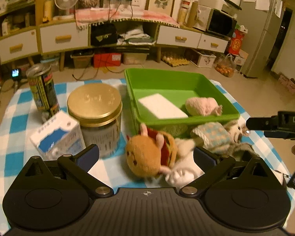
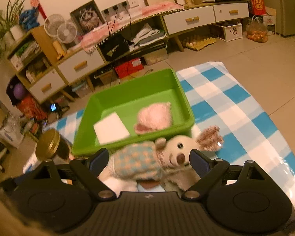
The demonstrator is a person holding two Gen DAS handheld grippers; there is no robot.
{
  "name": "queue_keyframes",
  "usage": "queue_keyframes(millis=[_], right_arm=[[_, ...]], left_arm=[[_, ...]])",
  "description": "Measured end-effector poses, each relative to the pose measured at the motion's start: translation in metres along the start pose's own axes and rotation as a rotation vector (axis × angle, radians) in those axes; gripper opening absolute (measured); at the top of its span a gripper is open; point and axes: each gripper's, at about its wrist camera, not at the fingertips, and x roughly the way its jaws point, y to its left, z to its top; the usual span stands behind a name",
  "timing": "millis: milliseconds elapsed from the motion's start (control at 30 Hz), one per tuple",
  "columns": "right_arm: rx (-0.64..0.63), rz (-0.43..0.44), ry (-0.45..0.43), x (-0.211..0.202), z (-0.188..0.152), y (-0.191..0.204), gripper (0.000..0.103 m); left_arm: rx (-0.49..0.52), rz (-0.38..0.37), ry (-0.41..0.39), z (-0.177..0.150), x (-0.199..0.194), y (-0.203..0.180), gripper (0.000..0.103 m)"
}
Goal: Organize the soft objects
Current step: 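Grasp red Santa plush with left tool while right tool reaches for white cloth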
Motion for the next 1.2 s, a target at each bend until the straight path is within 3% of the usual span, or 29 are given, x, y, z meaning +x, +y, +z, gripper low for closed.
queue_keyframes(millis=[267, 767, 900, 1200], right_arm=[[-0.067, -0.032, 0.036, -0.008, -0.024, 0.002, 0.058], [-0.200, -0.049, 0.030, -0.001, -0.067, 0.023, 0.058], [-0.237, -0.023, 0.044, 0.008, -0.077, 0.032, 0.058], [-0.285, -0.004, 0.104, 0.032, -0.095, 0.054, 0.058]], left_arm=[[-0.008, -0.007, 0.071, -0.027, -0.010, 0.014, 0.098], [0.029, -0.023, 0.086, -0.086, -0.041, 0.017, 0.098], [-0.019, 0.017, 0.119, -0.102, -0.037, 0.017, 0.098], [-0.081, -0.004, 0.105, -0.107, -0.042, 0.014, 0.098]])
